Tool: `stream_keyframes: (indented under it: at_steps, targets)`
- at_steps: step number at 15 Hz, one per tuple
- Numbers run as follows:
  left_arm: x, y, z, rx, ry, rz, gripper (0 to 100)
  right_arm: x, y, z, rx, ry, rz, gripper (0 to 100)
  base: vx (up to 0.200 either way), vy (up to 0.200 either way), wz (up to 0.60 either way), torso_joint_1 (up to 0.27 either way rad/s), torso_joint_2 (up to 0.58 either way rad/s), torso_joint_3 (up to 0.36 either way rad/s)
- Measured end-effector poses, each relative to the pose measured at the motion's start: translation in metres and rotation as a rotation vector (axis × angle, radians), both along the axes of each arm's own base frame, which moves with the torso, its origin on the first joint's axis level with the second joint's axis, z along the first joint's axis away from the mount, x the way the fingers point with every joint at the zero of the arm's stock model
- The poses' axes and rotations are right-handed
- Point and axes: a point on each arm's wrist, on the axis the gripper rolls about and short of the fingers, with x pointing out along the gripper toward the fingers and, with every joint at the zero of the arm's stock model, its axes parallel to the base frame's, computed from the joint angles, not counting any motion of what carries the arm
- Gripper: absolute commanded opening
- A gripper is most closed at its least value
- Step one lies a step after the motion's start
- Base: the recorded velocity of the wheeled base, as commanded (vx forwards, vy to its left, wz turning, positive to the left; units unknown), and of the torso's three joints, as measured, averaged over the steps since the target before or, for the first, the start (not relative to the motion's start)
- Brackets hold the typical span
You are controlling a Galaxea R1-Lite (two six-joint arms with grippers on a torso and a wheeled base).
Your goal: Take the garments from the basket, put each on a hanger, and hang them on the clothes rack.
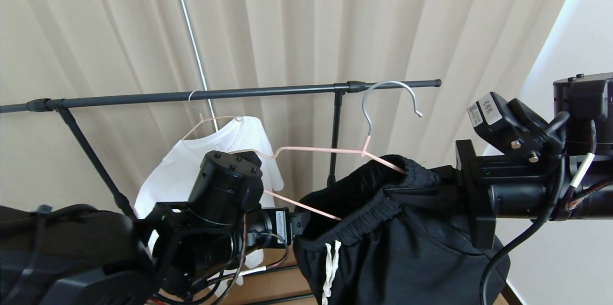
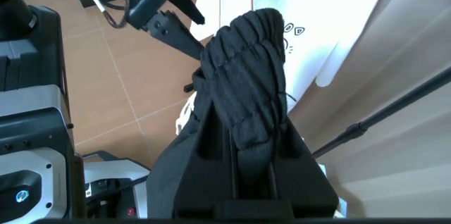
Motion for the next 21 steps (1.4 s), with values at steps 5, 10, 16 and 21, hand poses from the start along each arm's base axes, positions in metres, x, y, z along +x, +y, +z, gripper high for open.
stream_keyframes:
  at_steps: [5, 10, 16, 21]
  targets:
    - [0.009, -0.023, -0.028, 0.046, 0.006, 0.008, 100, -0.005, -0.001, 0.002, 0.005, -0.008, 0.006, 0, 0.000, 0.000, 0.00, 0.000, 0.00, 0.000]
    - [0.007, -0.022, -0.042, 0.102, 0.023, 0.032, 100, -0.005, -0.003, 0.005, 0.012, -0.020, 0.001, 0, 0.000, 0.000, 0.00, 0.000, 0.00, 0.000]
    - [0.006, -0.022, -0.044, 0.110, 0.027, 0.032, 0, -0.003, -0.007, 0.007, 0.014, -0.025, -0.018, 0, 0.000, 0.000, 0.00, 0.000, 0.00, 0.000]
    - [0.005, -0.020, -0.032, 0.093, -0.011, 0.029, 0, -0.002, -0.006, 0.005, 0.011, -0.021, -0.019, 0, 0.000, 0.000, 0.00, 0.000, 0.00, 0.000]
